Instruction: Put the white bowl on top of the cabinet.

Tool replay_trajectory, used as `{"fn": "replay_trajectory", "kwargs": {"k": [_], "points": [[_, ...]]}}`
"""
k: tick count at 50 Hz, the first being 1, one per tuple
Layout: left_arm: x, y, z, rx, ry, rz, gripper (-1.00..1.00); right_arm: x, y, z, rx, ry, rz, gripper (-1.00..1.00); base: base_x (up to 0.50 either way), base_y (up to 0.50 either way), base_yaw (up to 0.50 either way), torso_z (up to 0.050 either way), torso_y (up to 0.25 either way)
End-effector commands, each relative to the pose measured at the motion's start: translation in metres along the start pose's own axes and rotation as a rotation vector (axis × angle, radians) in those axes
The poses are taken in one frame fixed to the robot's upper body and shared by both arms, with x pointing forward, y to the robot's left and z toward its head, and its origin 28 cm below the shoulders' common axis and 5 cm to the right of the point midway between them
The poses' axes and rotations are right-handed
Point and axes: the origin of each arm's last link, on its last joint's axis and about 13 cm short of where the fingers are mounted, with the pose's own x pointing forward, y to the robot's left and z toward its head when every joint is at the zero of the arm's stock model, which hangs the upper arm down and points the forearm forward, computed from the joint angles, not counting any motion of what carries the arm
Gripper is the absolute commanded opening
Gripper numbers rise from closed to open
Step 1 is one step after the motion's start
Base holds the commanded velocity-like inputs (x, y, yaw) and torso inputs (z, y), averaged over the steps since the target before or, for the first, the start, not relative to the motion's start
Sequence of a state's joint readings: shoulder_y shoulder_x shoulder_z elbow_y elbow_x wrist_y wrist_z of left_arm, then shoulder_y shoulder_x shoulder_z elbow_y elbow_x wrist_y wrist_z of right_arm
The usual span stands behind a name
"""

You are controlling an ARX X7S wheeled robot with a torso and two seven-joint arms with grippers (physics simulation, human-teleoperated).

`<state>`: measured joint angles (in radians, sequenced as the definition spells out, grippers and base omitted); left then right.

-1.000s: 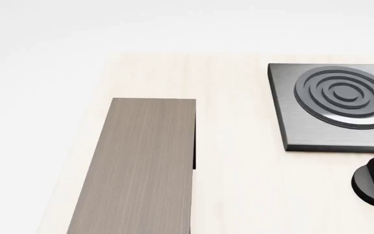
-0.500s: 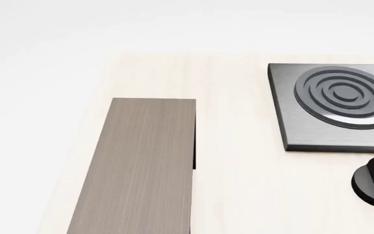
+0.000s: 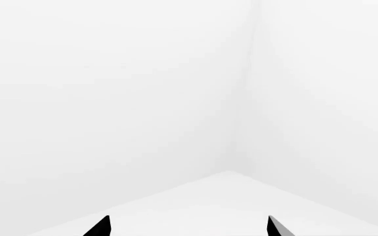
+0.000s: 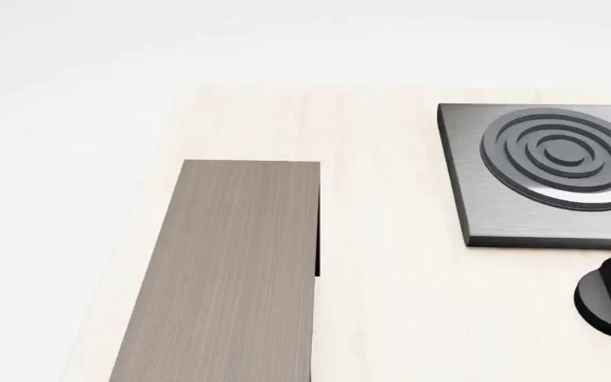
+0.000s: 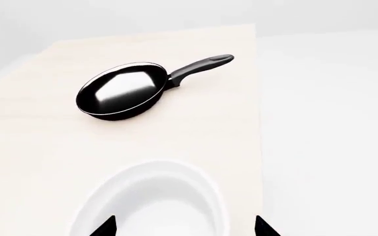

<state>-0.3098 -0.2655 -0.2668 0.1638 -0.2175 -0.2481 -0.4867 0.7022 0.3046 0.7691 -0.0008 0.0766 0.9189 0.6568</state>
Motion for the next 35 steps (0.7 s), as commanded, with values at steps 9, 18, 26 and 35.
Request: {"fn": "replay_trajectory", "kwargs": {"k": [9, 18, 26, 35], "points": [[0.000, 0.000, -0.002, 0.004, 0.001, -0.004, 1.00, 0.014, 0.002, 0.005, 0.010, -0.018, -0.017, 1.00, 0.00, 0.00, 0.00, 0.000, 0.000], [0.000, 0.000, -0.001, 0.005, 0.001, -0.004, 1.00, 0.023, -0.002, 0.001, 0.006, -0.007, -0.059, 1.00, 0.00, 0.00, 0.00, 0.000, 0.000], [-0.001, 0.000, -0.002, 0.005, 0.001, -0.004, 1.00, 0.029, -0.007, -0.001, 0.007, 0.004, -0.083, 1.00, 0.00, 0.00, 0.00, 0.000, 0.000], [-0.001, -0.001, -0.002, 0.005, 0.000, -0.003, 1.00, 0.034, -0.012, -0.002, 0.012, 0.014, -0.109, 1.00, 0.00, 0.00, 0.00, 0.000, 0.000]]}}
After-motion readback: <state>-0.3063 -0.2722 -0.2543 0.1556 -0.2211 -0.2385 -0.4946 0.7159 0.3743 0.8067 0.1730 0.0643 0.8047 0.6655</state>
